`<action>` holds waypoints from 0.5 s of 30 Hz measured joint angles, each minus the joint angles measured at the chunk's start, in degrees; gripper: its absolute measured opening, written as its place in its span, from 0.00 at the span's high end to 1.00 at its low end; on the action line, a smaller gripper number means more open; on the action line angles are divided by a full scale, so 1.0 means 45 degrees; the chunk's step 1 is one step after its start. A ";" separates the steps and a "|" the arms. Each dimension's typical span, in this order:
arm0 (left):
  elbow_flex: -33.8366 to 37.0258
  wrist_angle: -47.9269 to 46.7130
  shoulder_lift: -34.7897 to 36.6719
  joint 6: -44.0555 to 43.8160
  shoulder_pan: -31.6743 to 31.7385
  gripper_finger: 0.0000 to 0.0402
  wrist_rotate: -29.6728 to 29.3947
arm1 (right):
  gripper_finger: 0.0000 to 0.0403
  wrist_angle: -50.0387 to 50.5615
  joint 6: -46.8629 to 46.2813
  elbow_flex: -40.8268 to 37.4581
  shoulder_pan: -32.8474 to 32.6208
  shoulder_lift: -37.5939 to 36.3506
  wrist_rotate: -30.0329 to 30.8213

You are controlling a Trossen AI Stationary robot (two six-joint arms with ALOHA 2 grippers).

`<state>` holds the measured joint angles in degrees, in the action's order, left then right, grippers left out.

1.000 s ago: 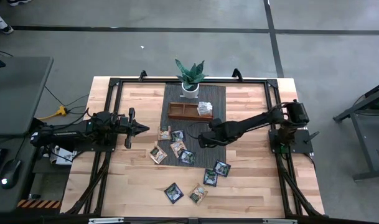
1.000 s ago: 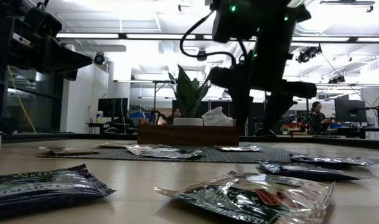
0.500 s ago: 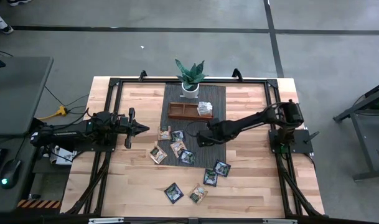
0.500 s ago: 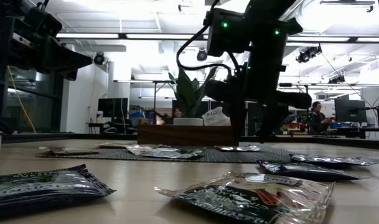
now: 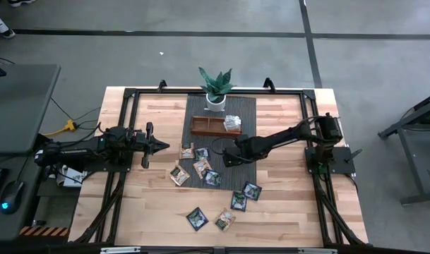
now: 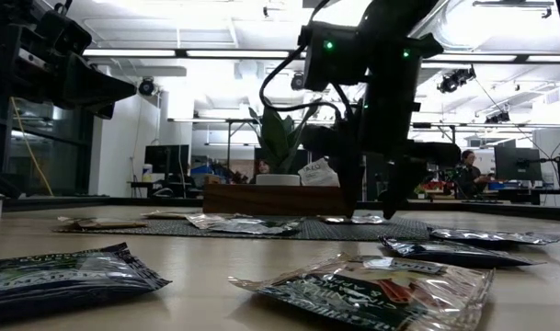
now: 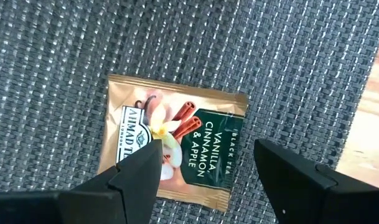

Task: Pick & Place Tea
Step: Put the brown tea bag into the middle section of the wooden organizer

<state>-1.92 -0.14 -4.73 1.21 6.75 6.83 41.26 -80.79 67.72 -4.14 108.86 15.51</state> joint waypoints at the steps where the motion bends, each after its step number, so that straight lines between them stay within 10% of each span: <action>1: 0.0002 0.0000 0.0000 0.0000 -0.0002 1.00 0.0000 | 0.38 0.0009 0.0000 0.0000 0.0005 0.0004 -0.0076; 15: -0.0002 0.0000 -0.0005 0.0000 0.0002 1.00 0.0000 | 0.48 -0.0260 0.0296 0.0060 0.0340 0.0571 -0.1108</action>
<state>-1.93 -0.14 -4.75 1.21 6.76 6.83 40.09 -79.46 67.99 -2.61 111.43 10.52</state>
